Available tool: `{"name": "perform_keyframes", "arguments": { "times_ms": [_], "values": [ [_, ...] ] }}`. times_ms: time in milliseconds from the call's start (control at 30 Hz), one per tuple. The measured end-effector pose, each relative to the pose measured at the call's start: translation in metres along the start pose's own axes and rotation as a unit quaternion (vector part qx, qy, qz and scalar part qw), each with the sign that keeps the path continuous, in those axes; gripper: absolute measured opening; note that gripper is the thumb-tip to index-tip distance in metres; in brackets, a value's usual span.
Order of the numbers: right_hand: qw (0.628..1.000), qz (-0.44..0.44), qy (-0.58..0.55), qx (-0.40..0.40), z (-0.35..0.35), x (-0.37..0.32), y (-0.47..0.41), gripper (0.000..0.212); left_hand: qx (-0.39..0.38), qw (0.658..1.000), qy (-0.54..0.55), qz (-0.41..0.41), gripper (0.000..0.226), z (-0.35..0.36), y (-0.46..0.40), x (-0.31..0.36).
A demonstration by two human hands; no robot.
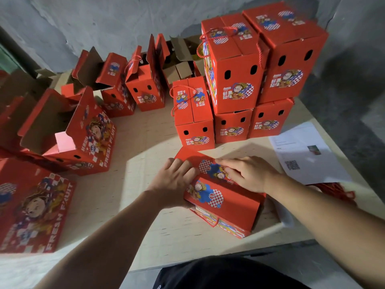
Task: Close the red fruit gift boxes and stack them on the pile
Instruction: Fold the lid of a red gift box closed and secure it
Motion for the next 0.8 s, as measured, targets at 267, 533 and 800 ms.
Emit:
{"name": "perform_keyframes", "arguments": {
  "times_ms": [267, 533, 800],
  "values": [
    [0.999, -0.022, 0.022, -0.021, 0.003, -0.002, -0.001, 0.05, -0.093, 0.992, 0.032, -0.08, 0.117, 0.009, 0.006, 0.009],
    [0.989, 0.052, 0.013, -0.138, 0.011, -0.006, 0.005, 0.077, -0.165, 0.975, 0.102, -0.105, 0.147, 0.014, -0.001, 0.009],
    [0.966, 0.069, 0.036, -0.245, -0.011, -0.023, -0.007, 0.09, 0.0, 0.998, 0.024, -0.056, 0.094, 0.007, 0.023, 0.016]
  ]
}}
Point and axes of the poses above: each hand's wrist, its own y-axis away from the middle knuckle, its own z-axis out of the palm, x = y × z, the point moved 2 cm from there along -y, towards the middle knuckle, and after that the axes turned 1 degree about z, right-handed, at the moved point
